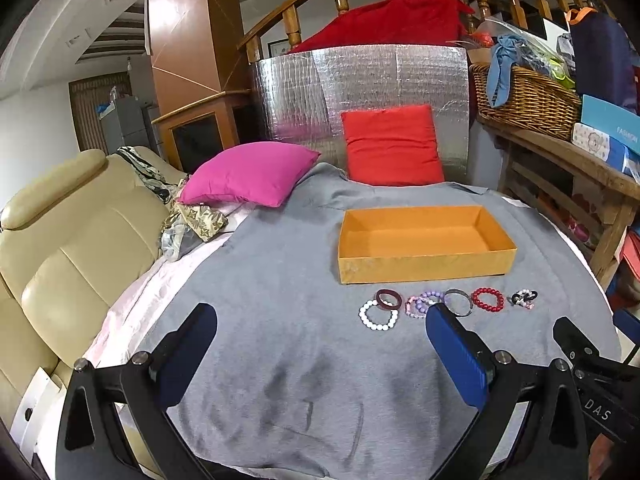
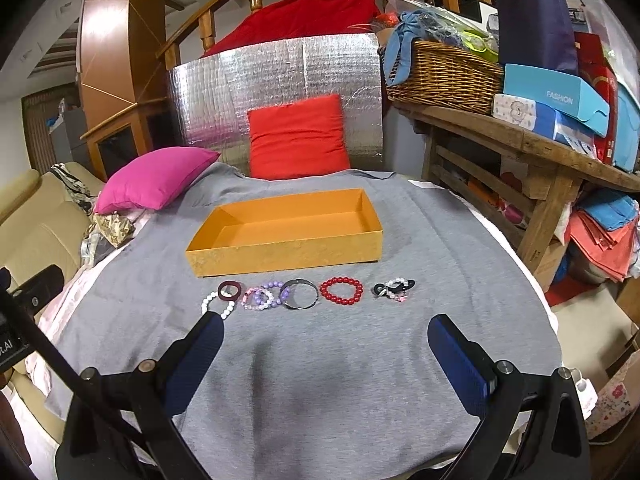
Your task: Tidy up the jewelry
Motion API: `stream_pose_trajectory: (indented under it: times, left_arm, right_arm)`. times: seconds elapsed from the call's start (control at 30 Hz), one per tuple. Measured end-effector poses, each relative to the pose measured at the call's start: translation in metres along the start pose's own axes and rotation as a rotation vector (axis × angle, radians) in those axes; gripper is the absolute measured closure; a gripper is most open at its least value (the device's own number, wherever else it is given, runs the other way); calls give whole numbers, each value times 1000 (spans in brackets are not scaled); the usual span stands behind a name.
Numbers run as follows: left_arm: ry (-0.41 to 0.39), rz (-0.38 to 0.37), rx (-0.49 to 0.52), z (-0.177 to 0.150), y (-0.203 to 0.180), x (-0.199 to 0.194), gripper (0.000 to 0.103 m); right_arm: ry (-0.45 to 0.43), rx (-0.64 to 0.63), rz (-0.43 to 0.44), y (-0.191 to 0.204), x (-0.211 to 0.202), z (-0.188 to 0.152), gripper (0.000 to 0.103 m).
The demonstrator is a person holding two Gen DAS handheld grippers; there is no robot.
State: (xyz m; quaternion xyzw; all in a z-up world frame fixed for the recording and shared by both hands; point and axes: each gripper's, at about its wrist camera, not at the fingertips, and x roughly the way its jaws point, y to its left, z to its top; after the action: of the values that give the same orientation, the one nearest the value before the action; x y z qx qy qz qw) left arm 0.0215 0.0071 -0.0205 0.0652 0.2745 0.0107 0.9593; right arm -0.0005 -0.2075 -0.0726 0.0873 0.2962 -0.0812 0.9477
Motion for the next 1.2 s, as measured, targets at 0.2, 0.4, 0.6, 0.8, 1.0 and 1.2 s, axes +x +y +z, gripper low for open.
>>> stream_pose_trajectory:
  times: [0.2, 0.4, 0.6, 0.8, 1.0, 1.2]
  left_arm:
    - [0, 0, 0, 0, 1, 0, 0]
    - [-1, -2, -1, -1, 1, 1, 0]
    - [5, -5, 2, -3, -1, 5, 0]
    - [25, -7, 4, -5, -3, 17, 0]
    - [54, -15, 9, -6, -8, 39, 0]
    - [81, -22, 14, -4, -13, 69, 0]
  right_arm:
    - [1, -6, -1, 3, 0, 1, 0]
    - [-3, -4, -7, 2, -2, 2, 0]
    - [3, -6, -9, 2, 2, 3, 0]
    - [15, -10, -12, 3, 12, 4, 0]
    - [35, -7, -22, 2, 33, 6, 0]
    - [58, -4, -33, 0, 63, 10, 0]
